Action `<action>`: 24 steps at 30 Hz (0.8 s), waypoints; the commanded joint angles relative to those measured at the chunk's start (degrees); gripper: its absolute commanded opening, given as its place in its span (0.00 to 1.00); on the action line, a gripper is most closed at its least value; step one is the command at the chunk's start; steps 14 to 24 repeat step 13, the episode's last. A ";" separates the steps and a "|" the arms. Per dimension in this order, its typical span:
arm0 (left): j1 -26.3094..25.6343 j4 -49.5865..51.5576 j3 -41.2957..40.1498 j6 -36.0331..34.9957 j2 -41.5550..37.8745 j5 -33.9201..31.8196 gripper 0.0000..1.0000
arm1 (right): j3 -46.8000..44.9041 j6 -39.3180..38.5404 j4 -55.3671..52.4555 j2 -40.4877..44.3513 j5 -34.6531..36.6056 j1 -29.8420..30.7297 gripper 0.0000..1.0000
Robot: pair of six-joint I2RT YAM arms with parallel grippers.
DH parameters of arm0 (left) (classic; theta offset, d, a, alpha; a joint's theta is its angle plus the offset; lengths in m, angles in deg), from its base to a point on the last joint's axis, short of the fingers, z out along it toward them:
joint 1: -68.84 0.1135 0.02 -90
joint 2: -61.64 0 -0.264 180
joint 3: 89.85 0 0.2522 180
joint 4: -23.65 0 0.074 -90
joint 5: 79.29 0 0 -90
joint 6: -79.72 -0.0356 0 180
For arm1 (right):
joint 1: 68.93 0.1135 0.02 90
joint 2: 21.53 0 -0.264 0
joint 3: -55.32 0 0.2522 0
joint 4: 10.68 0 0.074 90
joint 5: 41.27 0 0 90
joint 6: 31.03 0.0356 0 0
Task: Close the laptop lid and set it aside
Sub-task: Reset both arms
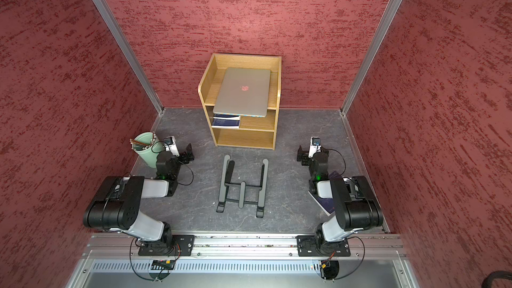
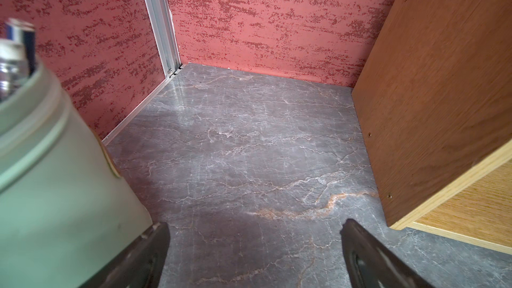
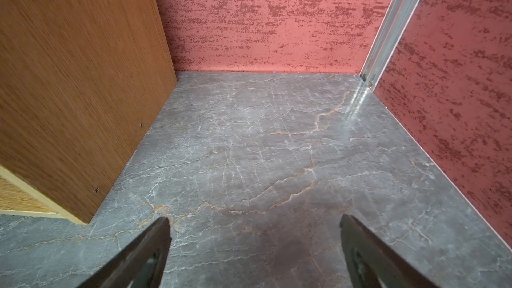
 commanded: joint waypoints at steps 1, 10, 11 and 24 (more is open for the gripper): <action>-0.42 -1.27 -0.01 -0.52 -0.27 0.19 1.00 | 1.12 0.48 -0.56 0.23 -1.14 -0.21 0.98; -0.35 -1.19 -0.01 -0.56 -0.20 0.21 1.00 | 1.52 0.48 -1.27 0.14 -1.49 -0.41 0.98; -0.38 -1.21 -0.01 -0.55 -0.26 0.21 1.00 | 1.37 0.46 -1.08 0.24 -1.52 -0.39 0.98; -0.36 -1.26 -0.01 -0.58 -0.20 0.21 1.00 | 1.26 0.47 -0.91 0.31 -1.58 -0.52 0.98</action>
